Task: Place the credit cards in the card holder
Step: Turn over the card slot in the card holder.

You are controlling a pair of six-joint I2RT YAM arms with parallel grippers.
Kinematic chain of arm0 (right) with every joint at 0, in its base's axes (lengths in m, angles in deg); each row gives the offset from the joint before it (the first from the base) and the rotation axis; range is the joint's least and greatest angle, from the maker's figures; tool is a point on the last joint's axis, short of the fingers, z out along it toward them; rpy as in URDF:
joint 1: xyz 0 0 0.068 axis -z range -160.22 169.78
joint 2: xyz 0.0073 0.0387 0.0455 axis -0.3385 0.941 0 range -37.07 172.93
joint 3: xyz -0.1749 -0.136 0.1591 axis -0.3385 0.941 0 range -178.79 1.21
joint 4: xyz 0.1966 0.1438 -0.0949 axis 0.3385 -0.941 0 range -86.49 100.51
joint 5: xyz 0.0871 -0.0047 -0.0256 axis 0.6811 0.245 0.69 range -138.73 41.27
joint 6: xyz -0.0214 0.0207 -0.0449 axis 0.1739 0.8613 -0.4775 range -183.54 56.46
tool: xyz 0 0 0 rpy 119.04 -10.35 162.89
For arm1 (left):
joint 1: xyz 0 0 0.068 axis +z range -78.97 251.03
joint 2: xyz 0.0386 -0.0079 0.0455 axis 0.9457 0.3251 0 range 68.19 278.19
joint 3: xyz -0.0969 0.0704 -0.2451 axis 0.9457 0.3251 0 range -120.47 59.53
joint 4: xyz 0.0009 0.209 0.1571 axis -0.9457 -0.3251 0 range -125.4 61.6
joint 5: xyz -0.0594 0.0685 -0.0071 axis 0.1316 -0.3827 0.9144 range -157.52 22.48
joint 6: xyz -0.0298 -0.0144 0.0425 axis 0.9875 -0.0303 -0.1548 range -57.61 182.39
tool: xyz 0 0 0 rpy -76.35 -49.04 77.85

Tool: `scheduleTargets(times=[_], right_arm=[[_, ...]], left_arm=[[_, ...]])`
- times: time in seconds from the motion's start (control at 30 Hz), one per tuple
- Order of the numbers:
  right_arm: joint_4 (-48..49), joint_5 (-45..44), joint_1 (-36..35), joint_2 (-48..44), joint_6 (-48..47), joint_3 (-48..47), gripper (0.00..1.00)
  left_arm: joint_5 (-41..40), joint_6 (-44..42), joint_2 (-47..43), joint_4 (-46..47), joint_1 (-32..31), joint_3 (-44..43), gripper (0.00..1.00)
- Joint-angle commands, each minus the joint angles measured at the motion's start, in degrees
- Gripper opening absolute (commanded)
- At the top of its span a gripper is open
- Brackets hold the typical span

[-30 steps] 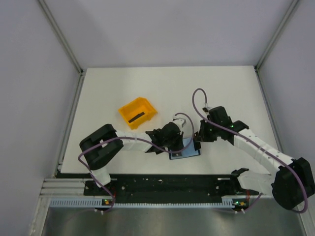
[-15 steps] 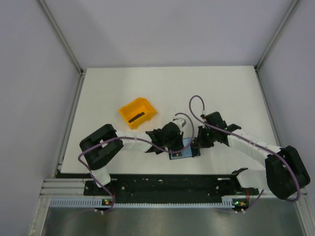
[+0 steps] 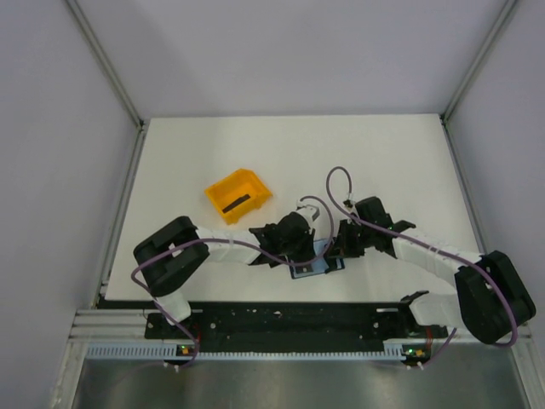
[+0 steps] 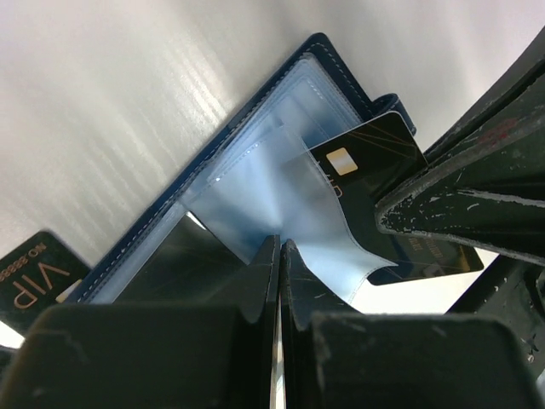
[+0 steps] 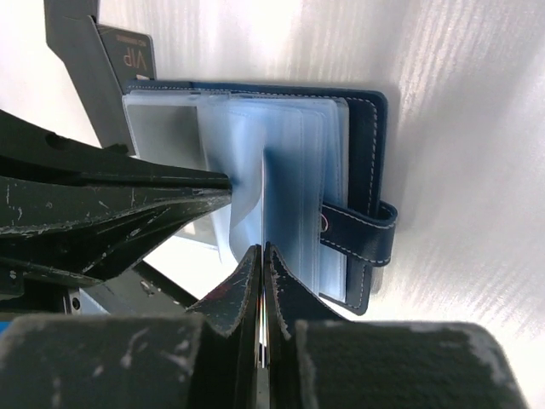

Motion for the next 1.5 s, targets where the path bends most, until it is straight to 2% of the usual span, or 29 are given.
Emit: scheduleTargets(times=[0.0,0.43,0.67,1.0,1.2,1.47], right_arm=[[4.38,2.02,0.31,-0.24,0.67,0.44,0.0],[8.69,7.11,0.31,-1.12,1.55,1.32,0.0],[8.78,8.78,-0.4,-4.73,2.34,0.7,0.0],[12.12,6.33,-8.74,4.22,4.09,-3.34,0.0],[12.21,3.43,-11.91,8.63,4.62,-5.63,0.0],[6.51,-2.02,-11.3,3.45,0.33,-7.99,0.0]], left_arm=[[-0.94,-0.8,-3.89,-2.35,0.17,1.49,0.0],[-3.05,0.61,-12.85,-1.45,0.26,1.4,0.0],[-12.09,1.57,-23.22,-7.16,0.34,7.89,0.0],[-19.04,3.69,-36.41,-14.38,0.61,16.43,0.0],[-18.96,3.34,-35.63,-14.12,0.7,15.91,0.0],[-15.18,3.33,-30.27,-10.34,0.7,15.64,0.0]])
